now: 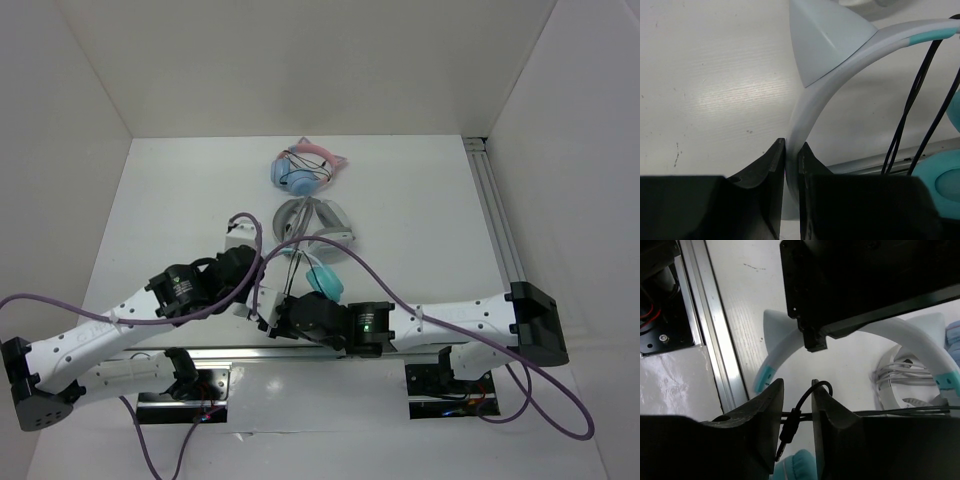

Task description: Wrap the headphones

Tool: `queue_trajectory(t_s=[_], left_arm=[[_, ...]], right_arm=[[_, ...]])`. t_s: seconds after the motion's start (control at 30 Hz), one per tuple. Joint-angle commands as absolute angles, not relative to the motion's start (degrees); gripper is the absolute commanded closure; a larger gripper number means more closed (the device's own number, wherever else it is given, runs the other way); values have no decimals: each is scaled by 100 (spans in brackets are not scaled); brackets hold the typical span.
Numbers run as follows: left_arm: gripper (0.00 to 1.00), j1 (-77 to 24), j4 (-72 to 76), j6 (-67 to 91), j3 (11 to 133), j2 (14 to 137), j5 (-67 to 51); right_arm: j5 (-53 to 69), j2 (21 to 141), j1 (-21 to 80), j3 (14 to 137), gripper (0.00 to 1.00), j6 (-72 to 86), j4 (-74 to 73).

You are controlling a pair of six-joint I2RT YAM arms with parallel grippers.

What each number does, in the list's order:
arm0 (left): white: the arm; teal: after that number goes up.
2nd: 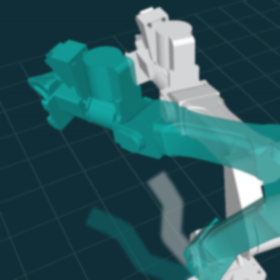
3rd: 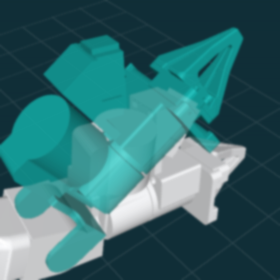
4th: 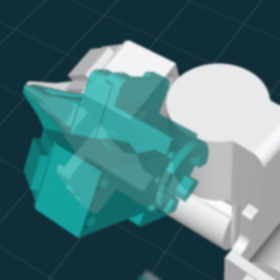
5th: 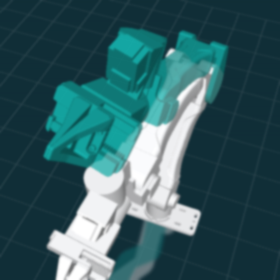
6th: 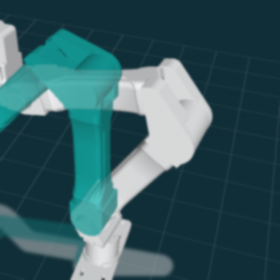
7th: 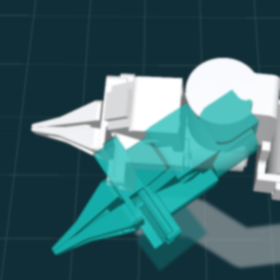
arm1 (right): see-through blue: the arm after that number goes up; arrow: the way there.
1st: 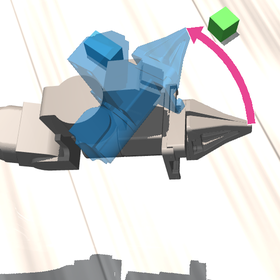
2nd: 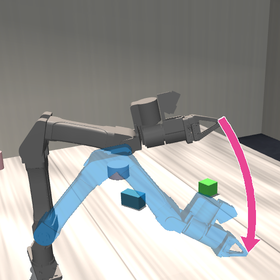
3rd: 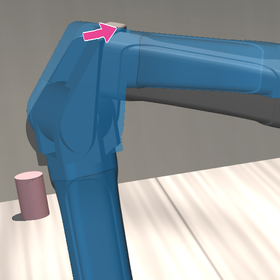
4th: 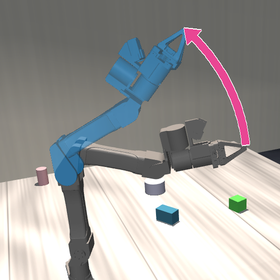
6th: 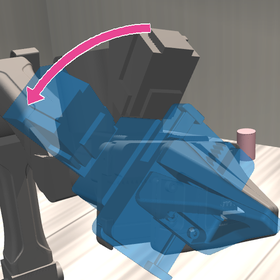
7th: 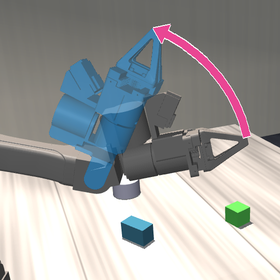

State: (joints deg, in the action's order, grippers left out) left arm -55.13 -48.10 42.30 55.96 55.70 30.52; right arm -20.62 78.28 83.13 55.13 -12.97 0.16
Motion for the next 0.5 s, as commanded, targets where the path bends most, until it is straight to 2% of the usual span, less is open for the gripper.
queue_trajectory(t_s=[0.0,0.13,0.4,0.47], left_arm=[[100,-5590,-5264,4385,5747,5520,2804],[100,-5590,-5396,4386,5748,5405,2655],[100,-5590,-5748,4386,5923,5484,2487],[100,-5590,-5809,4386,5977,5554,2487]], right_arm=[[-2294,7734,8051,5669,63,-1283,387],[-2232,7734,7946,5617,60,-1230,387],[-2232,7734,7893,5668,42,-1230,387],[-2232,7734,7893,5669,42,-1283,387]])
